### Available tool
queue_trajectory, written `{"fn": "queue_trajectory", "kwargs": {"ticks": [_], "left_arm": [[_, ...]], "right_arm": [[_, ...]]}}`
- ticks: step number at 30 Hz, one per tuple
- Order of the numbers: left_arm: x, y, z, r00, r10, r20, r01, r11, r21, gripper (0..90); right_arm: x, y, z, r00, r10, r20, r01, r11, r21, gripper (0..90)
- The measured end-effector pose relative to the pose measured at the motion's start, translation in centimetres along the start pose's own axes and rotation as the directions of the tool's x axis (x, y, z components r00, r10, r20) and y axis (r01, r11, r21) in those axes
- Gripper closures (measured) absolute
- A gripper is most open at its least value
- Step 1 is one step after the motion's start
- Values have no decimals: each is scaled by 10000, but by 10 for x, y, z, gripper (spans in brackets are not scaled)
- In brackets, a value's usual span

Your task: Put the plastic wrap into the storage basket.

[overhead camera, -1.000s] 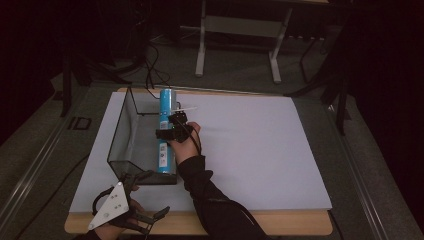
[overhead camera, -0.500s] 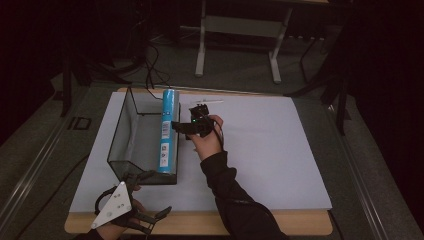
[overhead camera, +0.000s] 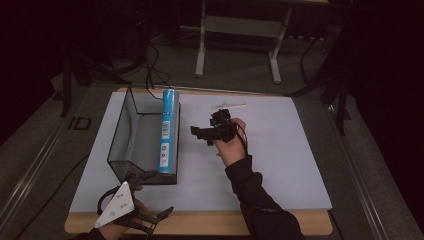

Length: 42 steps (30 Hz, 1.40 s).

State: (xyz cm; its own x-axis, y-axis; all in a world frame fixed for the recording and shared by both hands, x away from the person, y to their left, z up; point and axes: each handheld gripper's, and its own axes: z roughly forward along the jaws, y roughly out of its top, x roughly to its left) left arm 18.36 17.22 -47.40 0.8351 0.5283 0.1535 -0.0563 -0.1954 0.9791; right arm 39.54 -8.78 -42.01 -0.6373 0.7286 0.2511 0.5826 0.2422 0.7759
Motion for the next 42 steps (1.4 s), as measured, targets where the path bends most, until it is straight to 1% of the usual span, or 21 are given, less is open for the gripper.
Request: {"fn": "queue_trajectory", "kwargs": {"ticks": [3, 8, 10, 12, 16, 20, 23, 26, 31, 34, 38, 41, 42], "left_arm": [[0, 0, 1, 10000, 16, 48, -16, 10000, -3, 2], [0, 0, 1, 10000, -13, 81, 13, 10000, 48, 2], [0, 0, 2, 10000, -12, 84, 12, 10000, 54, 1], [0, 0, 2, 10000, -12, 89, 11, 10000, 63, 1], [0, 0, 2, 9999, -9, 100, 8, 10000, 75, 2], [0, -1, 3, 9999, -17, 110, 15, 9999, 103, 2], [-1, -1, 4, 9999, -17, 114, 16, 9999, 111, 2], [-1, -1, 5, 9999, -20, 124, 18, 9999, 132, 2], [-1, -1, 5, 9999, -13, 123, 12, 9999, 138, 2], [-1, -2, 5, 9999, -43, 141, 41, 9999, 166, 2], [-1, -1, 5, 9998, -26, 171, 24, 9999, 153, 2], [-1, -2, 5, 9999, -29, 168, 26, 9999, 157, 1], [-1, -2, 5, 9999, -23, 170, 20, 9999, 155, 2]], "right_arm": [[-9, -8, -10, 9999, 48, 109, -48, 10000, -36, 161], [-17, -21, -23, 9985, -209, 503, 213, 9997, -72, 161], [-21, -27, -29, 9964, -364, 763, 386, 9988, -287, 160], [-25, -33, -34, 9942, -466, 972, 489, 9986, -222, 159], [-37, -45, -44, 9923, -436, 1162, 452, 9989, -105, 159], [-45, -55, -54, 9918, -401, 1216, 421, 9990, -145, 159], [-52, -65, -59, 9934, -130, 1142, 164, 9995, -283, 159], [-56, -75, -62, 9906, -274, 1341, 299, 9994, -168, 159], [-66, -88, -69, 9882, -211, 1515, 237, 9996, -152, 159], [-72, -95, -73, 9887, -120, 1495, 149, 9997, -184, 159], [-78, -105, -75, 9874, -113, 1579, 108, 9999, 38, 159], [-85, -113, -80, 9853, -100, 1708, 109, 9999, -45, 159], [-86, -115, -81, 9857, -17, 1684, 31, 10000, -84, 158]]}}
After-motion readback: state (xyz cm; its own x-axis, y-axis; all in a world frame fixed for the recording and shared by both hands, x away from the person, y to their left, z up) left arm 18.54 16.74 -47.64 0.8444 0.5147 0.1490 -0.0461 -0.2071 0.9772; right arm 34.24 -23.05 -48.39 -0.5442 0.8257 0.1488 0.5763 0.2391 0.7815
